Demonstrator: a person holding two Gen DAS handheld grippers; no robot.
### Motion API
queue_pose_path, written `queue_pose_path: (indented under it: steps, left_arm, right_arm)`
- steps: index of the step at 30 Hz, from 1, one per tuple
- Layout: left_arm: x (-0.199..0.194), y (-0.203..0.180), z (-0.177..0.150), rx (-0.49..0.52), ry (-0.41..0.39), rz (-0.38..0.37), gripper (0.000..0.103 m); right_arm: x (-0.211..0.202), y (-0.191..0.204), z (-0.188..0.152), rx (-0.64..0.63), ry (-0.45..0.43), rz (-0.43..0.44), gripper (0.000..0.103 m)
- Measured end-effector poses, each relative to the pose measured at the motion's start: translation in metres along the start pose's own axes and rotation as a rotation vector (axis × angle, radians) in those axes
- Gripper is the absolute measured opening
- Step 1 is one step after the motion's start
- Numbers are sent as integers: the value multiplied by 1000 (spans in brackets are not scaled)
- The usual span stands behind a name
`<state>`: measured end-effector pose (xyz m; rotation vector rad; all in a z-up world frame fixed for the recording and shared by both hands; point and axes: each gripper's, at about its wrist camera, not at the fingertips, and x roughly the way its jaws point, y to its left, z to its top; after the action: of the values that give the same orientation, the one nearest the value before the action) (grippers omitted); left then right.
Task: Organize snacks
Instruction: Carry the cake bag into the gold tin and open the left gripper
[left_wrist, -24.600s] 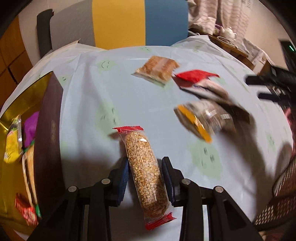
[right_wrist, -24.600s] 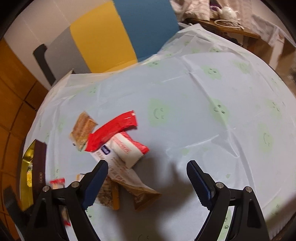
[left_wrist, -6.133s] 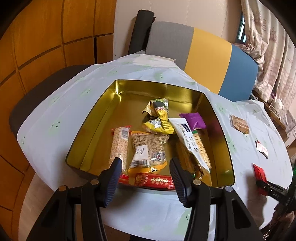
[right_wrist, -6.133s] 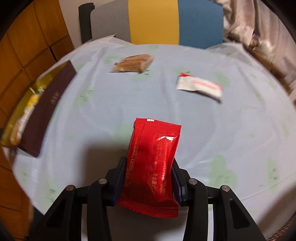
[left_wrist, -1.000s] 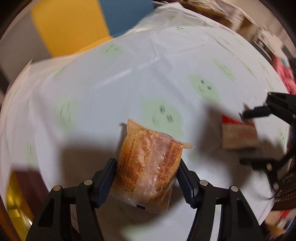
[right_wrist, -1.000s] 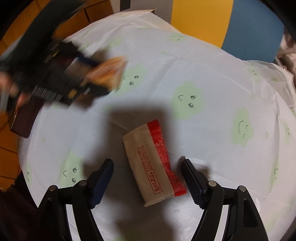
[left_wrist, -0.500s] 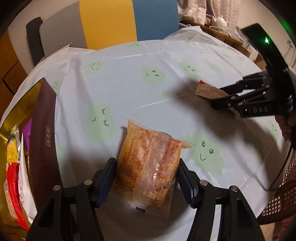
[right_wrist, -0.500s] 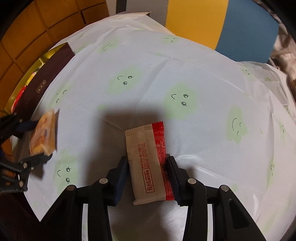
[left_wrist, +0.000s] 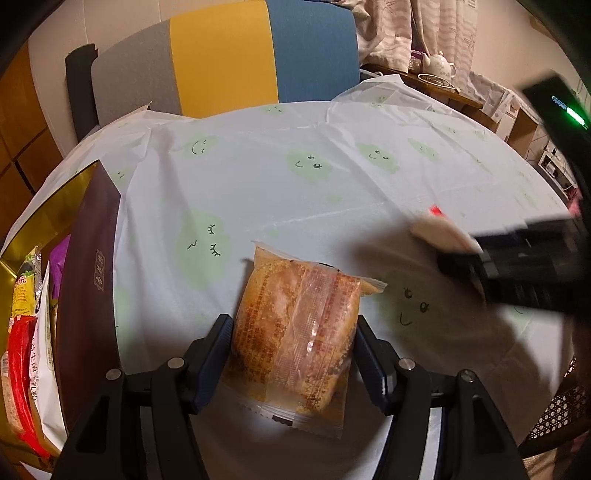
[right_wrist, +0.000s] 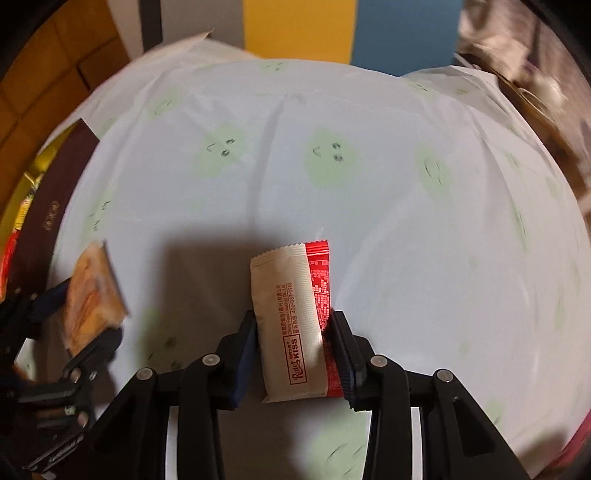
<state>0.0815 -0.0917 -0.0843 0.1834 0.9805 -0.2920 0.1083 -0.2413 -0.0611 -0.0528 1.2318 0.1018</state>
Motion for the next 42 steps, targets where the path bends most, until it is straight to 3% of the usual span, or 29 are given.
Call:
queue_pose_path:
  steps: [6, 22, 35, 42]
  left_arm:
    - [2, 1, 3, -24, 5, 9, 64]
    - [-7, -4, -4, -13, 18, 23, 64]
    - [-5, -8, -11, -38, -27, 37, 64]
    - [-9, 0, -9, -69, -23, -9, 63]
  right_arm:
    - [-13, 19, -38, 16, -85, -42, 39]
    - [-21, 28, -56, 23, -80, -59, 39]
    - [-15, 23, -67, 2, -195, -60, 39]
    - [-23, 19, -80, 13, -215, -73, 39]
